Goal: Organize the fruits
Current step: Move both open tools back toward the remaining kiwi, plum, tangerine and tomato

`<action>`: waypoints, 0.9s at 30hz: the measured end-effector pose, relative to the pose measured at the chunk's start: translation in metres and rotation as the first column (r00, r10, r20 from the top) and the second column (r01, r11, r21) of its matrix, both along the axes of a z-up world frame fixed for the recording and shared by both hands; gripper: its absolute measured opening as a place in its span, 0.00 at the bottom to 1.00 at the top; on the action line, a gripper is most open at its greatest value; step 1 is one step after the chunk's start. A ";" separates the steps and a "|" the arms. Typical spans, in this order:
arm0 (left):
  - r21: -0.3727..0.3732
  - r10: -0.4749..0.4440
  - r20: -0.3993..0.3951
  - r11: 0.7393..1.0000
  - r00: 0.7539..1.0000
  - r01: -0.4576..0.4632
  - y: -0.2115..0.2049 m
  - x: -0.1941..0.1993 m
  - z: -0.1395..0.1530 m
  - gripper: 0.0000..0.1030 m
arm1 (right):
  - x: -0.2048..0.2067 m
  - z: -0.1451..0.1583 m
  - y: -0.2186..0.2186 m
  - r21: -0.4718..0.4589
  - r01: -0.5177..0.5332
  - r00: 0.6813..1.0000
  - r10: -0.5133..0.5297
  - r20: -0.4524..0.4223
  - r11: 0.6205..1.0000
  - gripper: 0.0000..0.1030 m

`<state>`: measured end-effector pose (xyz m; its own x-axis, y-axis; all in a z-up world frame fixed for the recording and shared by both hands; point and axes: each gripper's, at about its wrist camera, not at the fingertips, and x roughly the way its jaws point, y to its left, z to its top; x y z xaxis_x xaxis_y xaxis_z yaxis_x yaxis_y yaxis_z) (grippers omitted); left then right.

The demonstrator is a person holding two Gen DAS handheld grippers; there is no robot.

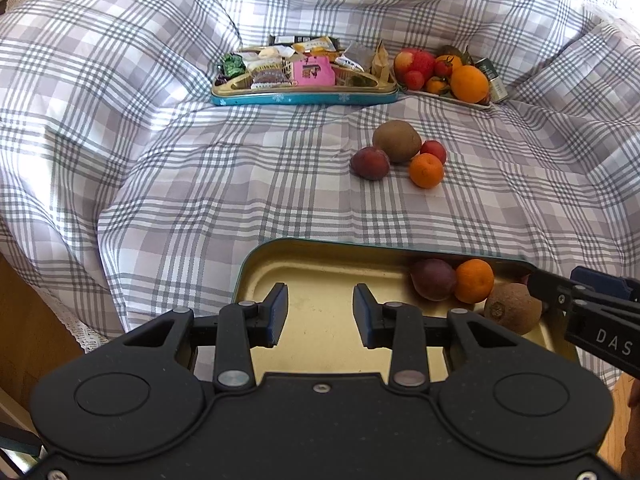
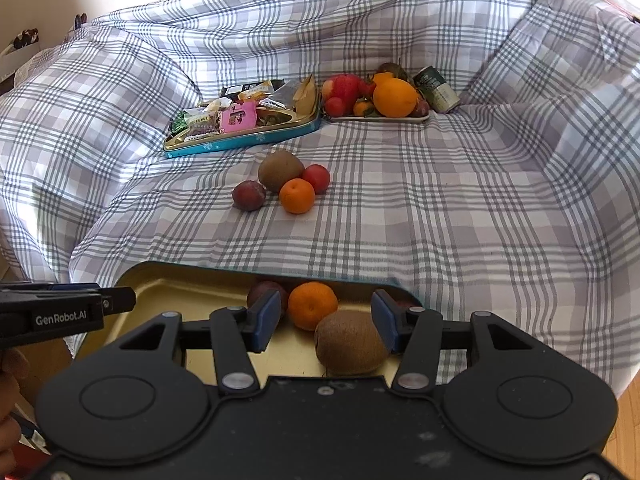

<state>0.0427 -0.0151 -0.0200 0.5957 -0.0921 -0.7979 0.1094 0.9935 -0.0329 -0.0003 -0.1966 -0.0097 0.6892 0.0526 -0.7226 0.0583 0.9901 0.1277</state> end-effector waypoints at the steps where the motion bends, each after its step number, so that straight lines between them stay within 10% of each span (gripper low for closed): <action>1: 0.000 -0.002 -0.005 1.000 1.000 0.002 -0.001 0.002 -0.001 0.43 | 0.003 0.000 0.000 -0.002 -0.004 1.000 0.004 -0.004 1.000 0.52; 27: 0.024 -0.043 -0.044 0.999 0.998 0.044 -0.016 0.091 -0.021 0.43 | 0.121 -0.028 -0.017 -0.013 0.039 0.993 -0.040 -0.111 0.999 0.52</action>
<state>0.1340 -0.0315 -0.0407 0.5566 -0.0964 -0.8252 0.1511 0.9884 -0.0135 0.1202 -0.2132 -0.0373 0.6060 0.0190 -0.7952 0.1106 0.9880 0.1079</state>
